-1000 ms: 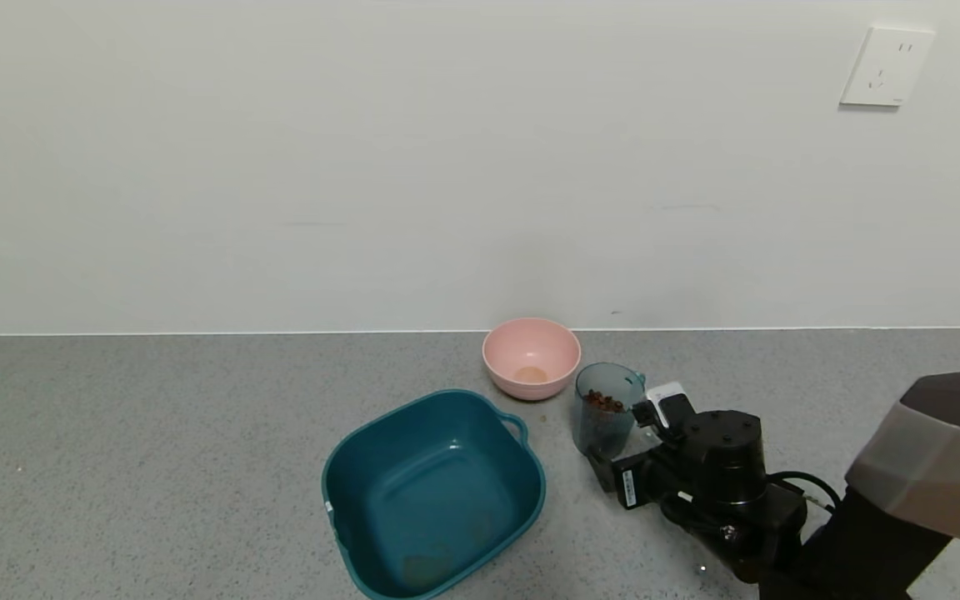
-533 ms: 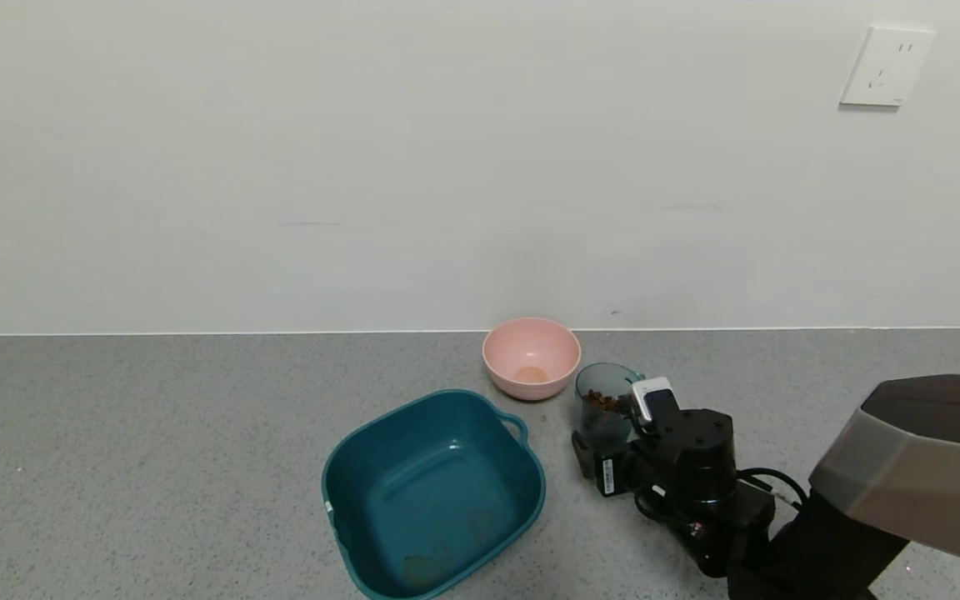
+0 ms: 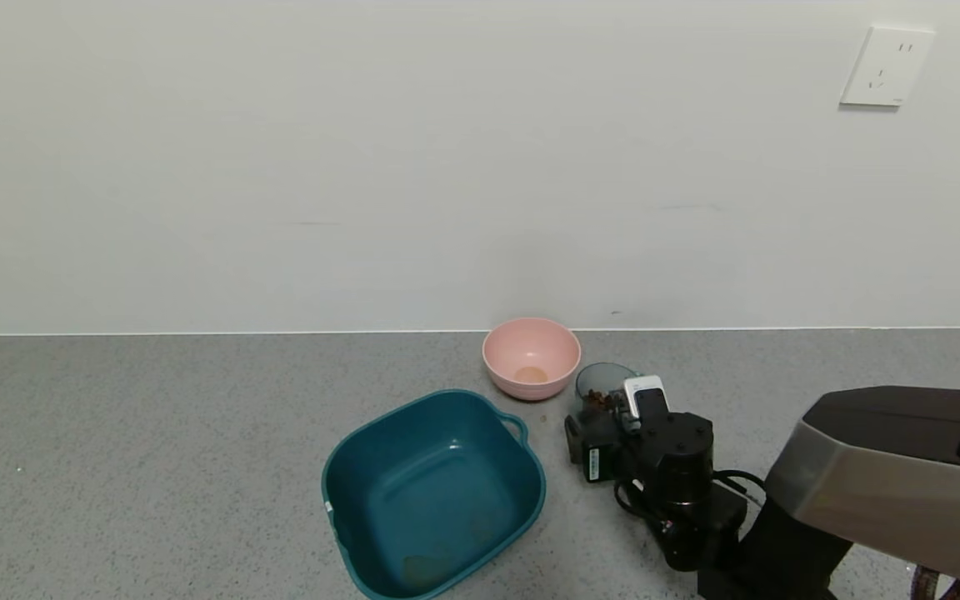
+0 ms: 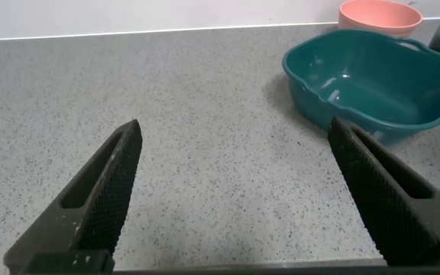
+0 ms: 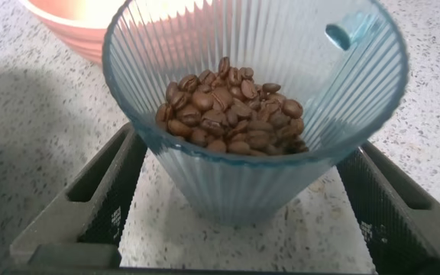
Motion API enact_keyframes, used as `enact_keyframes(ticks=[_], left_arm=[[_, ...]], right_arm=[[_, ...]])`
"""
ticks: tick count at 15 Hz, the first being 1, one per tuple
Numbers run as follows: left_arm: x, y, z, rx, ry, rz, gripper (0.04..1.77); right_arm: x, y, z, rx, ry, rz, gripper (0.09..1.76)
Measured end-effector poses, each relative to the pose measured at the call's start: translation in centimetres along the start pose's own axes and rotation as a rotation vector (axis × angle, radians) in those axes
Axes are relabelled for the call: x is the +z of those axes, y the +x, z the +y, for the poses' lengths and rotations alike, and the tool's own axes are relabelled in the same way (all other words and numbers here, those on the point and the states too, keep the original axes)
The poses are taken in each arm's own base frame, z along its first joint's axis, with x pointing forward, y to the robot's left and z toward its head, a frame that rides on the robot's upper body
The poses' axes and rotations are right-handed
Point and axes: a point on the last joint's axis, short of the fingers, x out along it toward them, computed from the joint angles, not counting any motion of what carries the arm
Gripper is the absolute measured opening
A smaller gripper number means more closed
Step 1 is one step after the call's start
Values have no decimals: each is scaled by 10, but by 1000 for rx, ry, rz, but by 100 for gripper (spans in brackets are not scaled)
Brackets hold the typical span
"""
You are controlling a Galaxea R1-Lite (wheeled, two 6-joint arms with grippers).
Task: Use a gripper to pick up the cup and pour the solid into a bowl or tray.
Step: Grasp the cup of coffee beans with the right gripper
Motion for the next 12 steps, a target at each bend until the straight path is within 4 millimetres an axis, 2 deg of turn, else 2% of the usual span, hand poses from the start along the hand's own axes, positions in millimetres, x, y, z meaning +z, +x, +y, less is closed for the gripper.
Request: enact_keyframes(ticks=[5, 12], left_arm=[[0, 0, 0, 0, 0, 0, 175], [0, 0, 0, 0, 0, 0, 175]], right_arm=[[-11, 7, 7, -29, 3, -24, 171], [-14, 15, 6, -39, 3, -54, 171]])
